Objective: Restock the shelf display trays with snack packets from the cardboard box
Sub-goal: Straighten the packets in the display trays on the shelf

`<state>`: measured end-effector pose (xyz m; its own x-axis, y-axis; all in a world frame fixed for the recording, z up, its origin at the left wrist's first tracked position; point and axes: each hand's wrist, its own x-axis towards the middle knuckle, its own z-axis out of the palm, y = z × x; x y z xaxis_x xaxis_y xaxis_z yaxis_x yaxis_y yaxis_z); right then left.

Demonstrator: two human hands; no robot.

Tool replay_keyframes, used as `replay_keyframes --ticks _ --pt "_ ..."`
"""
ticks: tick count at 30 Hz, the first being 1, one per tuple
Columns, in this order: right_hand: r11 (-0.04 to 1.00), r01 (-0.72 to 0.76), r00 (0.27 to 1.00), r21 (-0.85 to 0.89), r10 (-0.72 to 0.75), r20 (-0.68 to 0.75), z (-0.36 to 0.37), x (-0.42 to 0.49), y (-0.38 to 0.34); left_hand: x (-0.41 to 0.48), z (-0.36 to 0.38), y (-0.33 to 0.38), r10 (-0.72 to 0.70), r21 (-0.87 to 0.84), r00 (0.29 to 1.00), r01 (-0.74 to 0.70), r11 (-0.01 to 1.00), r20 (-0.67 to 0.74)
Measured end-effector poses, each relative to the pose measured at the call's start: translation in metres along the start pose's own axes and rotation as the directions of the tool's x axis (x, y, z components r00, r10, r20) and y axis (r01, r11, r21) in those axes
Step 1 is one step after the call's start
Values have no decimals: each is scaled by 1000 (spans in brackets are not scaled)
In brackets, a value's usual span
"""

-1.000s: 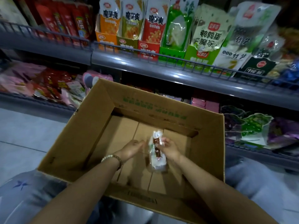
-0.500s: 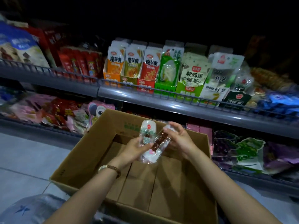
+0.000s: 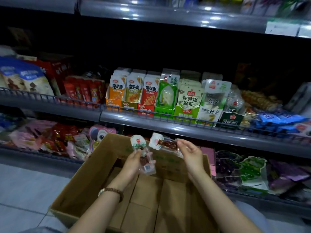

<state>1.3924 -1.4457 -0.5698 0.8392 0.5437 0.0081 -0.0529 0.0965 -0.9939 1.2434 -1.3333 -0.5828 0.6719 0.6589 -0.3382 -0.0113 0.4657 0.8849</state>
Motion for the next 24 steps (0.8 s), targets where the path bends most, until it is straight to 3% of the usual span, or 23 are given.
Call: replay_keyframes --ticks 4,7,10,14,20,24 --pt "991 132 980 -38 -125 153 24 -16 10 0 21 -1 -88 -300 995 100 949 55" --pt "982 172 932 -80 -136 336 32 -26 17 4 25 4 -73 -337 994 97 937 84" --pt "999 51 905 4 -48 423 32 -32 17 5 25 5 -51 -214 995 69 974 87" --pt "996 86 957 6 -84 277 18 -18 3 6 20 5 -11 -13 996 12 1000 89" --pt "994 -80 936 -72 100 337 -9 4 -17 1 48 17 79 151 929 -142 978 362" --pt "989 -11 911 -147 70 405 -33 9 -35 -2 75 19 -22 283 843 -156 946 538"
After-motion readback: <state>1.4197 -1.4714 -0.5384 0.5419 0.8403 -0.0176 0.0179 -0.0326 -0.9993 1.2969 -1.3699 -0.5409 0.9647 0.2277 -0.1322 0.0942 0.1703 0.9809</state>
